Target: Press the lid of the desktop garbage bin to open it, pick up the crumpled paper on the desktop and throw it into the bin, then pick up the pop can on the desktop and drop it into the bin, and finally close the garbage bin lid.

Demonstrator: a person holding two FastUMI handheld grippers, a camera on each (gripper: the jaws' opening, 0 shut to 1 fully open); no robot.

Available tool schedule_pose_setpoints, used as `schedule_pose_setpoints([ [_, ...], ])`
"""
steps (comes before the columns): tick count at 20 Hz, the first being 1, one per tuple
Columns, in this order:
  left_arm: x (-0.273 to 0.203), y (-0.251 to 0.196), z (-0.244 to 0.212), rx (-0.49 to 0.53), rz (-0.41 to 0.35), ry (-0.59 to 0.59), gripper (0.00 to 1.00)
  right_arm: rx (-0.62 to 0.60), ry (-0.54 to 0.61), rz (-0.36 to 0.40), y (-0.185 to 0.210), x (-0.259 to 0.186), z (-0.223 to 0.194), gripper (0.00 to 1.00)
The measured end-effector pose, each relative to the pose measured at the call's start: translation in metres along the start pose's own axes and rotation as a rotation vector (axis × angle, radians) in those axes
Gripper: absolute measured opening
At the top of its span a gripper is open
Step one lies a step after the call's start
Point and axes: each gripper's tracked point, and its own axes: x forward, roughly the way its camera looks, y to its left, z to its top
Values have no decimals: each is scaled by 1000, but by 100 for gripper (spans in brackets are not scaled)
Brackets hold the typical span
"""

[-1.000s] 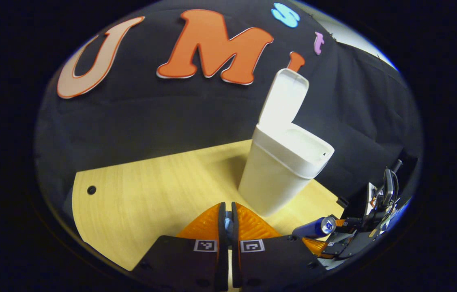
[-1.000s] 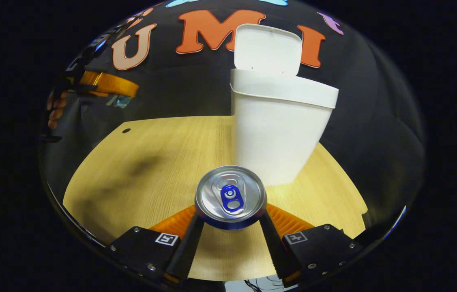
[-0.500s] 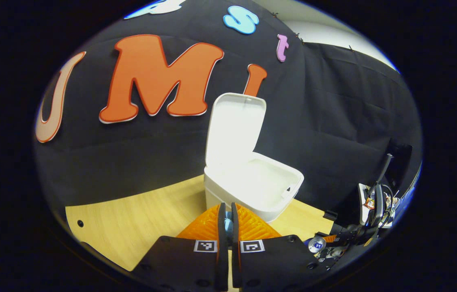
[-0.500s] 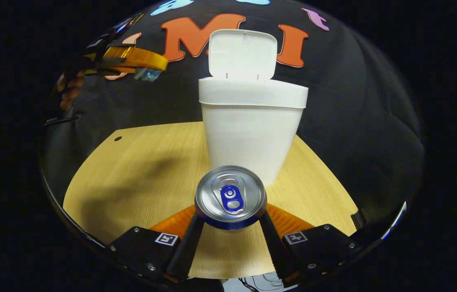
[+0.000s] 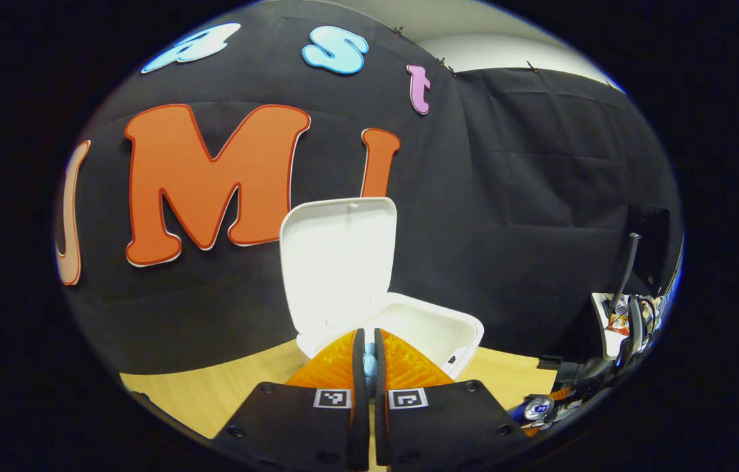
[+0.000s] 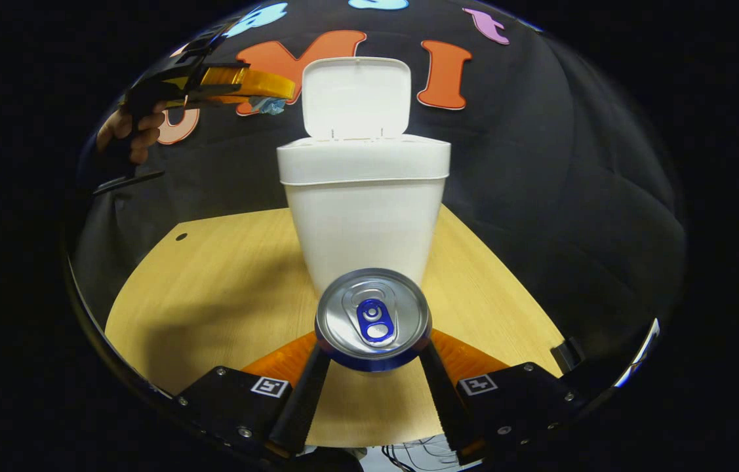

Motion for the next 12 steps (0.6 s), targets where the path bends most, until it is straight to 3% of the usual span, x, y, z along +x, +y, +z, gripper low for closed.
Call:
schedule_pose_setpoints([
  [5,20,-9,11,-3,-3,-60,7,14,12,-10,-15,2,-10,80],
  [12,46,-14,-2,-5,47,-42,7,37,31,18,-29,7,-16,80],
])
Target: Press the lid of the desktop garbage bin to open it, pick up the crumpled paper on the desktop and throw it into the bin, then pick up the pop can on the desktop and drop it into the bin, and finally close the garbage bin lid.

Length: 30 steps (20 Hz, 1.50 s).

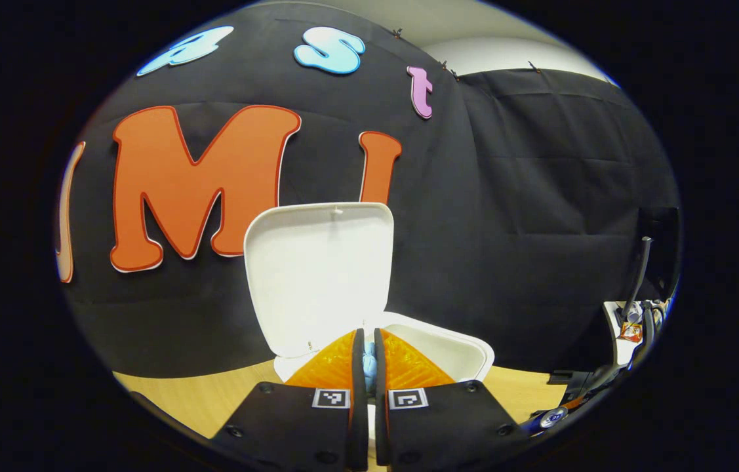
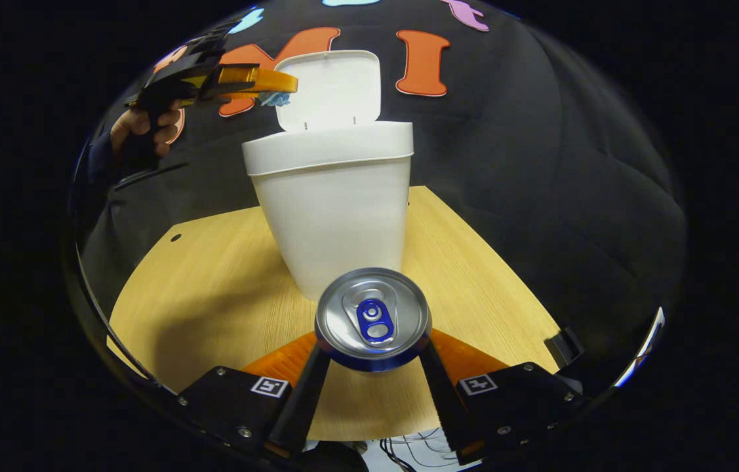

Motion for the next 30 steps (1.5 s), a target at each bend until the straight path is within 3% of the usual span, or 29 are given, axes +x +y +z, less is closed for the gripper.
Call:
schedule_pose_setpoints([
  [12,16,1,-44,-6,94,88,11,-41,-7,54,-16,16,19,80],
  [14,11,2,-46,-8,98,92,13,-50,-15,58,-15,17,26,75],
  [15,11,4,-47,-1,106,101,20,-55,-17,61,-15,17,27,75],
  [18,5,7,-56,-20,112,125,23,-75,-22,58,-18,19,31,80],
  [20,0,11,-52,-21,121,114,29,-82,-29,62,-17,22,34,80],
  [21,2,13,-51,-17,121,106,44,-84,-32,65,-17,20,35,80],
  [26,-16,13,-42,-20,121,79,70,-108,-47,47,-21,15,57,80],
  [27,-21,14,-42,-25,119,72,80,-120,-50,43,-22,13,61,80],
  [30,-37,23,-47,-19,138,63,91,-154,-81,38,-26,8,86,80],
])
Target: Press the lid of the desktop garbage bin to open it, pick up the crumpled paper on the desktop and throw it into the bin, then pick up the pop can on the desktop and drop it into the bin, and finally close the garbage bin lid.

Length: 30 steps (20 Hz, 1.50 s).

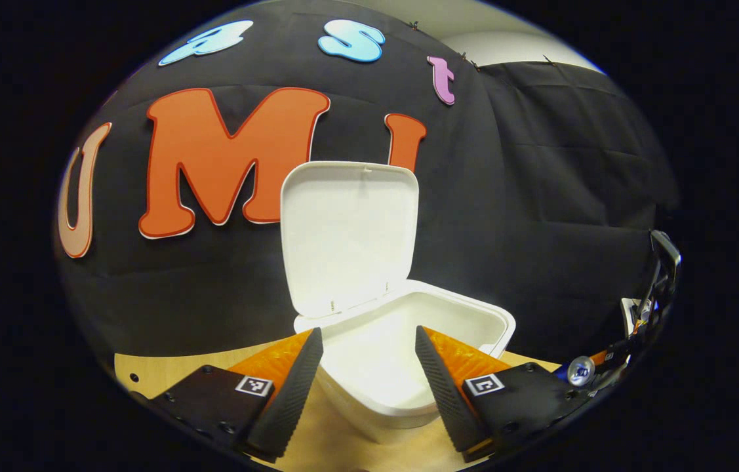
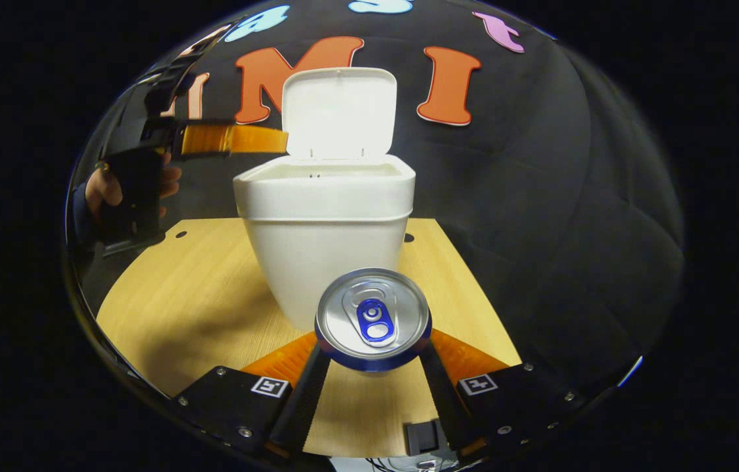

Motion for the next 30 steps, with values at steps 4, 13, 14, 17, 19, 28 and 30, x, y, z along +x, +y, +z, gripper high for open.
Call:
schedule_pose_setpoints([
  [4,-23,25,-9,-21,62,-3,95,-31,-18,-13,-11,3,24,80],
  [13,-82,86,-64,-111,237,81,95,-52,-89,-8,-23,-11,83,80],
  [14,-89,89,-71,-121,252,95,95,-57,-99,-2,-23,-13,90,80],
  [17,-112,104,-84,-148,298,106,95,-78,-121,-5,-25,-16,114,79],
  [19,-125,114,-93,-160,331,110,95,-92,-133,-9,-26,-17,127,79],
  [28,-184,151,-109,-118,468,131,95,-108,-204,-13,-29,-16,180,79],
  [30,-193,155,-115,-116,479,150,98,-115,-219,1,-20,-10,189,79],
])
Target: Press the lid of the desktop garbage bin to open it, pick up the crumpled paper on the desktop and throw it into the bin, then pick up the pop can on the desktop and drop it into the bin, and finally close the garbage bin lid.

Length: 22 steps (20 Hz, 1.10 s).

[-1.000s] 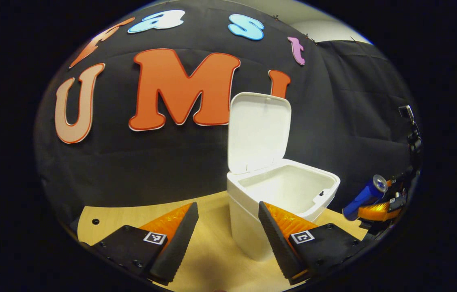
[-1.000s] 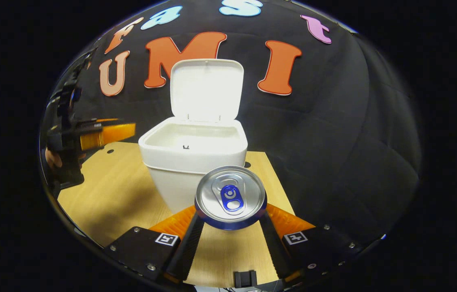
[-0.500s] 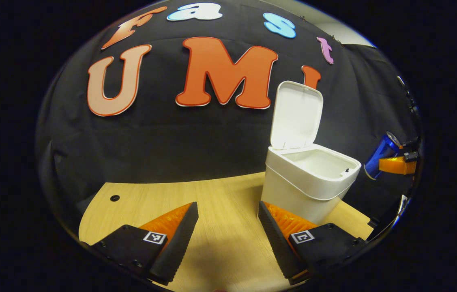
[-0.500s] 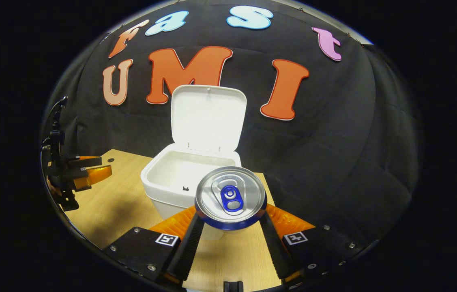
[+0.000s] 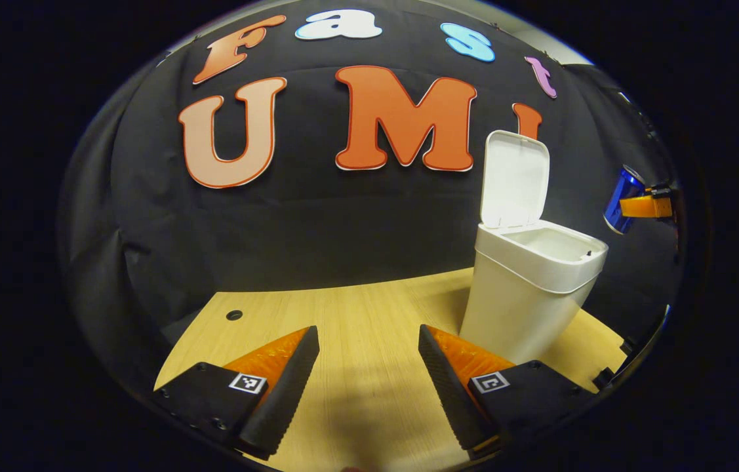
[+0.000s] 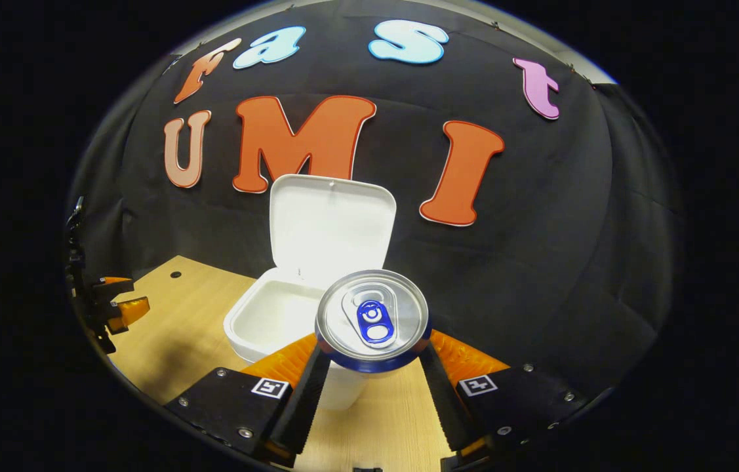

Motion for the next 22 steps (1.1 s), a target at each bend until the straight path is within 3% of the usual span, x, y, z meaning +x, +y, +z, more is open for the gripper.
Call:
schedule_pose_setpoints([
  [9,-19,40,-3,20,78,7,98,-10,-43,54,36,37,23,79],
  [22,-37,58,-12,58,96,22,97,25,54,103,78,75,-24,80],
])
